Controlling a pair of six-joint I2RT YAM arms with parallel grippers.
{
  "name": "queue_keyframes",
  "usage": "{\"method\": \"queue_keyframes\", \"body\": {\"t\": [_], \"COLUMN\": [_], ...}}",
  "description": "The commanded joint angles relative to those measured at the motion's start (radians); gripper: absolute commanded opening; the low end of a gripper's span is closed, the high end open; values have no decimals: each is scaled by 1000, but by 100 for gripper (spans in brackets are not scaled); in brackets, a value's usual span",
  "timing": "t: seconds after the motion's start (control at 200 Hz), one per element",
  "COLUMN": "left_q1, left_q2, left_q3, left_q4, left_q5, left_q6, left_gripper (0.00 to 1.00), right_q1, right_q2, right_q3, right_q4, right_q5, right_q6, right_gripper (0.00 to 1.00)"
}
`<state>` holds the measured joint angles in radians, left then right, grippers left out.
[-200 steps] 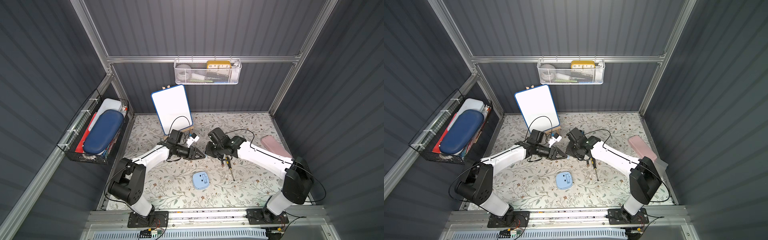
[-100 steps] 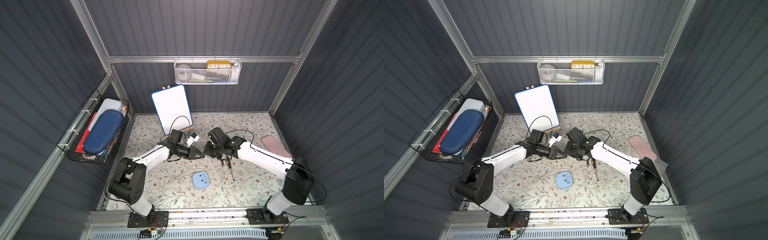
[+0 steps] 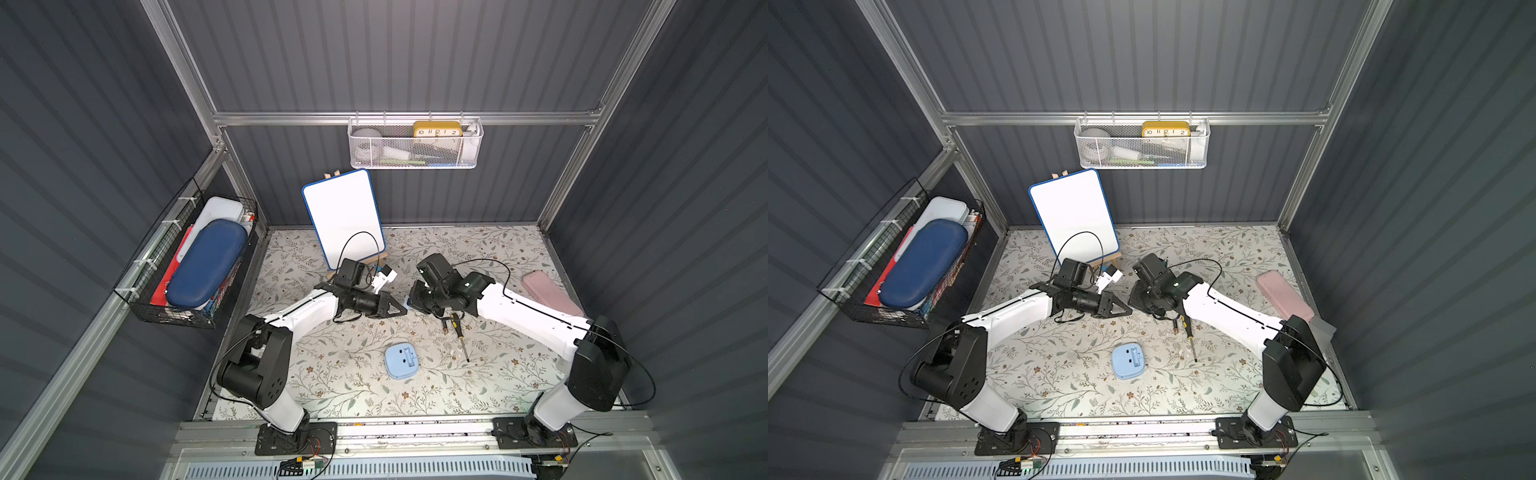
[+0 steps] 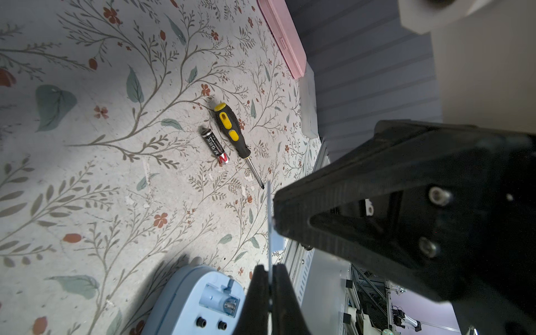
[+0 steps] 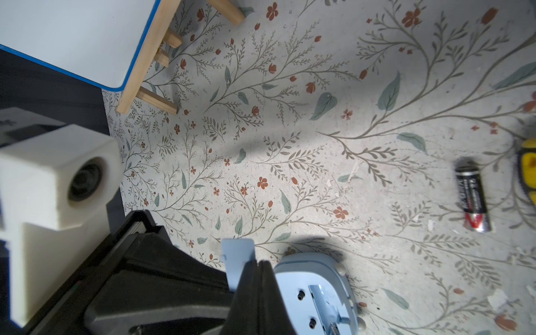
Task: Remove the battery from the alarm
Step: Pick up the cover from the center of the board.
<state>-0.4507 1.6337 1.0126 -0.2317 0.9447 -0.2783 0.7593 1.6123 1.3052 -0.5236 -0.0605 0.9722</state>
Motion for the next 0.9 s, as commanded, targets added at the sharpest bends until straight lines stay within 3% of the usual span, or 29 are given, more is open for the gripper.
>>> {"method": "queue_keyframes", "body": {"t": [0.0,0.25,0.46,0.565,0.735,0.895], "left_q1": [0,0,0,-3,-46,-254], "left_q2": [-9,-20,-2,-3,-56,-126], "left_q3": [12,18,52,115,203,193], "left_q4": [-1,-8,-50,-89,-102,-27], "left_q5": [3,-27,-124,-322,-658,-1089], "left_q6": [4,-2,23,58,137,247], "left_gripper": [5,2,0,0,0,0], "right_q1": [5,5,3,-13,-64,-121], "right_q2": [-21,-37,-132,-206,-264,-293], "right_q3": [-5,-10,-39,-84,-135,-234], "right_q4": [-1,-26,-63,-55,-20,165], "right_q5": [2,31,153,245,206,62], "right_q6": [8,17,23,13,6,116], "right_gripper": [5,29,33,34,34,36]}}
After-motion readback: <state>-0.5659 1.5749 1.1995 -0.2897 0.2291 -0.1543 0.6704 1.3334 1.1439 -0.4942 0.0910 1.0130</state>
